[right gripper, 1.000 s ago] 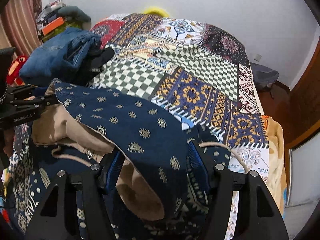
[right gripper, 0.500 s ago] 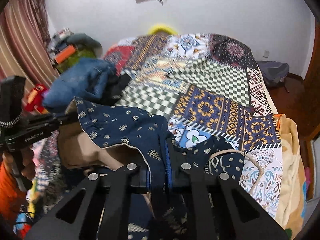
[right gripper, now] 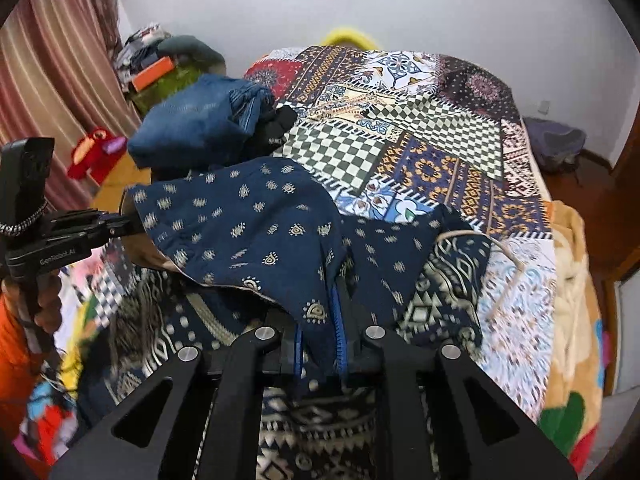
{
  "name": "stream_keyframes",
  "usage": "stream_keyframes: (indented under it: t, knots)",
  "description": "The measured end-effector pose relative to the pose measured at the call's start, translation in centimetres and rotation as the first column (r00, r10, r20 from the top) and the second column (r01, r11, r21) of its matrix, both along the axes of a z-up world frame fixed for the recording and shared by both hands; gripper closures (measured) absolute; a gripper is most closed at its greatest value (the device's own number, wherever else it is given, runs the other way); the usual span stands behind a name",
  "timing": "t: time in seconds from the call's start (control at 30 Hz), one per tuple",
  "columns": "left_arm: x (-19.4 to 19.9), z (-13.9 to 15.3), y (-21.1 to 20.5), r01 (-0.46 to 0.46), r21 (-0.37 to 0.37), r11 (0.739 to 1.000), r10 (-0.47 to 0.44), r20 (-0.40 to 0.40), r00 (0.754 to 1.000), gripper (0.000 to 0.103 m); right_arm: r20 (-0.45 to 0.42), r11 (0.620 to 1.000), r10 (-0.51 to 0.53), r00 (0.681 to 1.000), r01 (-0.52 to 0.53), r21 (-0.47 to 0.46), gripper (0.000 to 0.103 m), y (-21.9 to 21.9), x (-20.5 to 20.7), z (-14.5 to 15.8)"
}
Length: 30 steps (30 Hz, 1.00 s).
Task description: Fold large clothes
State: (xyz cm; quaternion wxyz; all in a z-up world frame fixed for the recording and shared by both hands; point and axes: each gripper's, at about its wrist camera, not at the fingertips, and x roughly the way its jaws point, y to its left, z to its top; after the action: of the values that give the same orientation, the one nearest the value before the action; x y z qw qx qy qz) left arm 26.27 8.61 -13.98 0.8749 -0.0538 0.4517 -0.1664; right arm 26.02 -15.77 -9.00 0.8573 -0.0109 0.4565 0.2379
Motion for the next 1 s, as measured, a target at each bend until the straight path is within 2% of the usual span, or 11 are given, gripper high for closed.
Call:
stream_keyframes:
  t: [0.23,0.33,0.43,0.53,0.6,0.63,0.7,0.77,0.8,1.0]
  knots:
    - [-2.7,-1.8,-0.3,0.008,0.048,0.999,-0.005,-0.060,0.998,0.098,-0.005,0.999,0.016,1.000,-0.016,-0.037,0.084,-0.8,-1.8,0.7]
    - [-3.9,-1.6,-0.1,0.002,0.038,0.999,0.001,-0.066,0.998,0.092,0.019,0.999,0.016,1.000,-0.016,-0.042,0.078,-0.9,-2.3,1.5]
    - [-4.9,0.0,0.4,-0.012,0.046,0.999,0.013,-0.025,1.000,0.085,0.064,0.999,0.021,0.998,-0.017,-0.052,0.072,-0.9,-2.6,2.7]
    - [-5.1,2.4,1.0,-0.038,0.053,0.998,0.036,0.045,0.998,0.075,0.120,0.999,0.014,0.993,-0.008,-0.048,0.058,-0.8,-2.5,3.9]
    - [-4.7,3.7,1.2,-0.061,0.066,0.996,0.055,0.088,0.995,0.065,0.144,0.999,0.008,0.990,-0.003,-0.033,0.057,-0.6,-2.0,4.5]
    - [-4.2,4.2,1.2,-0.075,0.077,0.994,0.067,0.108,0.992,0.064,0.146,1.000,0.005,0.989,-0.002,-0.025,0.057,-0.4,-1.7,4.6]
    - [-2.8,4.5,1.2,-0.100,0.091,0.991,0.088,0.120,0.989,0.063,0.138,1.000,0.006,0.990,-0.006,-0.007,0.056,0.0,-0.7,4.5]
    - [-1.7,4.5,1.2,-0.106,0.086,0.991,0.095,0.120,0.988,0.063,0.115,1.000,-0.002,0.993,0.002,-0.004,0.045,0.7,0.8,4.0]
    - [-0.6,4.2,1.0,-0.111,0.081,0.990,0.101,0.114,0.988,0.063,0.099,1.000,-0.010,0.995,0.010,-0.002,0.043,1.1,1.5,3.5]
    - [3.3,0.2,-0.7,-0.108,0.109,0.988,0.108,0.007,0.994,0.063,-0.058,1.000,0.003,0.998,-0.004,-0.014,0.043,2.4,4.1,-0.9]
